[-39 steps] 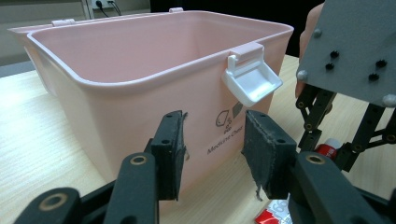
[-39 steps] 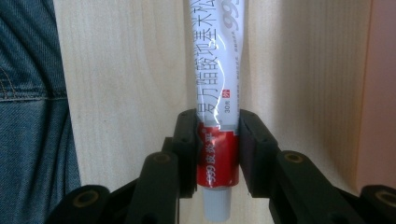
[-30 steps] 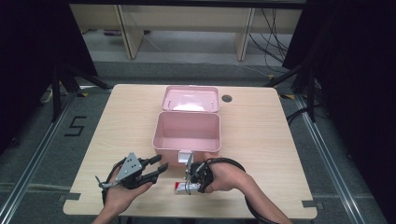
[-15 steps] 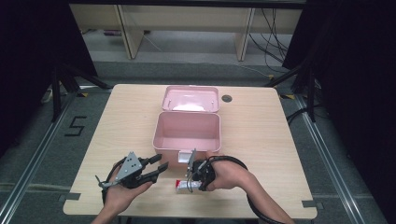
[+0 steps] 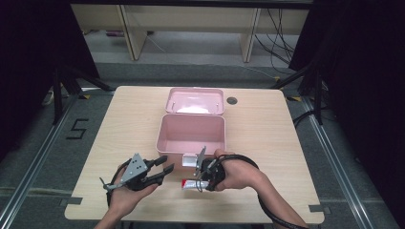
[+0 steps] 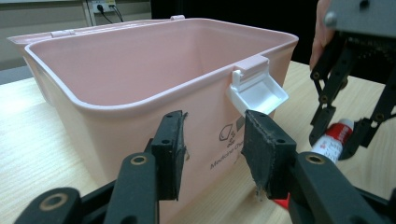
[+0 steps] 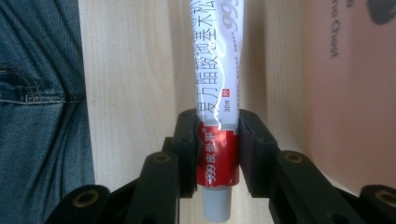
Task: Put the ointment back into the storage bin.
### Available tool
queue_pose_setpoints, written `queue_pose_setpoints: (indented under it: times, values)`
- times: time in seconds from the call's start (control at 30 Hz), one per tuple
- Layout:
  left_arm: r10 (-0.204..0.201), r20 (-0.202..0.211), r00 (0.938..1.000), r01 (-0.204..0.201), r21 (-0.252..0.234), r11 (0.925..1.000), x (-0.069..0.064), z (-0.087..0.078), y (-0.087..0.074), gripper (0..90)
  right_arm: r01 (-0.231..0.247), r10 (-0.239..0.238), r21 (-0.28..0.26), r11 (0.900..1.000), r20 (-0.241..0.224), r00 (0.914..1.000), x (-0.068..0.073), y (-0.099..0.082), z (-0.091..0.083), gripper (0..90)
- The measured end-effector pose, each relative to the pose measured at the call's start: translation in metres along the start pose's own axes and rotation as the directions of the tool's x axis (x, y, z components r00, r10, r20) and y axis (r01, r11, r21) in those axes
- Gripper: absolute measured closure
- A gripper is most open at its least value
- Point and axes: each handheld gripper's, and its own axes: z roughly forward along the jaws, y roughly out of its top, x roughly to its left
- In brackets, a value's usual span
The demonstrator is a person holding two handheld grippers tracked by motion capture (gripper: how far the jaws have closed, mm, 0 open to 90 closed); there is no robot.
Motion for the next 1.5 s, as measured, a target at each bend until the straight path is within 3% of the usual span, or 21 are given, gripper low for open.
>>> queue_pose_setpoints:
  times: [0.03, 0.1, 0.13, 0.17, 0.27, 0.3, 0.53, 0.67, 0.8, 0.83, 0.93, 0.97, 1.07, 1.23, 1.27, 1.37, 1.47, 1.5]
  values:
    - [0.004, 0.002, 1.0, -0.004, 0.0, 1.0, 0.0, 0.0, 0.0, 58.1, 0.01, -0.01, -0.001, 1.0, 0.003, 1.0, -0.001, 0.0, -0.002, 71.5]
    - [0.008, 0.006, 0.9999, -0.008, 0.002, 1.0, -0.002, -0.001, 0.0, 58.1, -0.023, 0.023, 0.009, 0.9997, 0.008, 0.9997, 0.001, -0.001, -0.005, 71.4]
    - [0.007, 0.009, 0.9999, -0.007, 0.002, 1.0, -0.002, -0.001, 0.0, 58.1, 0.017, -0.017, -0.005, 0.9998, 0.006, 0.9998, -0.002, -0.002, -0.005, 71.5]
    - [0.006, 0.011, 0.9999, -0.006, -0.005, 1.0, -0.003, -0.001, -0.001, 58.1, -0.007, 0.007, -0.002, 1.0, 0.005, 1.0, 0.0, -0.002, -0.007, 71.5]
    - [0.005, 0.009, 0.9999, -0.005, -0.002, 1.0, -0.003, -0.002, -0.001, 58.1, 0.01, -0.01, -0.002, 0.9999, 0.001, 0.9999, 0.0, -0.003, -0.011, 71.4]
    - [0.006, 0.008, 0.9999, -0.006, -0.002, 1.0, -0.003, -0.003, -0.001, 58.1, -0.004, 0.004, -0.007, 1.0, -0.003, 1.0, 0.001, -0.003, -0.012, 71.5]
    - [0.008, 0.008, 0.9999, -0.008, -0.007, 0.9999, -0.003, -0.003, -0.001, 58.3, 0.03, -0.03, -0.016, 0.9994, -0.002, 0.9995, 0.001, -0.003, -0.024, 71.5]
    - [0.008, 0.013, 0.9999, -0.008, -0.016, 0.9998, -0.003, -0.003, -0.001, 58.3, -0.002, 0.002, -0.011, 0.9999, 0.009, 1.0, 0.004, -0.001, -0.033, 71.4]
    - [0.006, 0.011, 0.9999, -0.006, -0.01, 0.9999, -0.004, -0.003, -0.002, 58.3, 0.035, -0.035, -0.015, 0.9993, 0.008, 0.9994, 0.001, -0.001, -0.038, 71.4]
    - [0.009, 0.007, 0.9999, -0.009, 0.001, 1.0, -0.004, -0.004, -0.002, 58.3, 0.013, -0.013, -0.011, 0.9999, 0.011, 0.9999, 0.002, -0.002, -0.039, 71.5]
    - [0.012, 0.006, 0.9999, -0.012, 0.003, 0.9999, -0.004, -0.004, -0.002, 58.3, 0.035, -0.034, -0.017, 0.9993, 0.012, 0.9993, 0.0, -0.001, -0.041, 71.4]
    - [0.012, 0.006, 0.9999, -0.012, 0.003, 0.9999, -0.003, -0.004, -0.002, 58.3, 0.011, -0.01, -0.014, 0.9998, 0.013, 0.9999, 0.001, -0.002, -0.043, 71.4]
    - [0.012, 0.005, 0.9999, -0.012, 0.003, 0.9999, -0.003, -0.004, -0.002, 58.3, 0.049, -0.048, -0.031, 0.9983, 0.021, 0.9986, -0.003, -0.003, -0.046, 71.4]
    - [0.013, 0.005, 0.9999, -0.013, 0.004, 0.9999, -0.004, -0.004, -0.002, 58.3, 0.036, -0.035, -0.032, 0.9988, 0.03, 0.9989, -0.003, -0.003, -0.055, 71.4]
    - [0.012, 0.005, 0.9999, -0.012, 0.004, 0.9999, -0.004, -0.004, -0.002, 58.3, 0.014, -0.013, -0.038, 0.9992, 0.029, 0.9995, -0.002, -0.003, -0.057, 71.4]
    - [0.012, 0.006, 0.9999, -0.012, 0.004, 0.9999, -0.004, -0.004, -0.003, 58.3, 0.042, -0.04, -0.049, 0.9979, 0.04, 0.9984, -0.005, -0.003, -0.061, 71.4]
    - [0.012, 0.005, 0.9999, -0.012, 0.004, 0.9999, -0.004, -0.004, -0.003, 58.3, 0.014, -0.012, -0.048, 0.9988, 0.045, 0.9989, -0.005, -0.003, -0.065, 71.4]
    - [0.012, 0.005, 0.9999, -0.012, 0.004, 0.9999, -0.004, -0.004, -0.003, 58.3, 0.032, -0.03, -0.054, 0.998, 0.05, 0.9983, -0.006, -0.003, -0.066, 71.4]
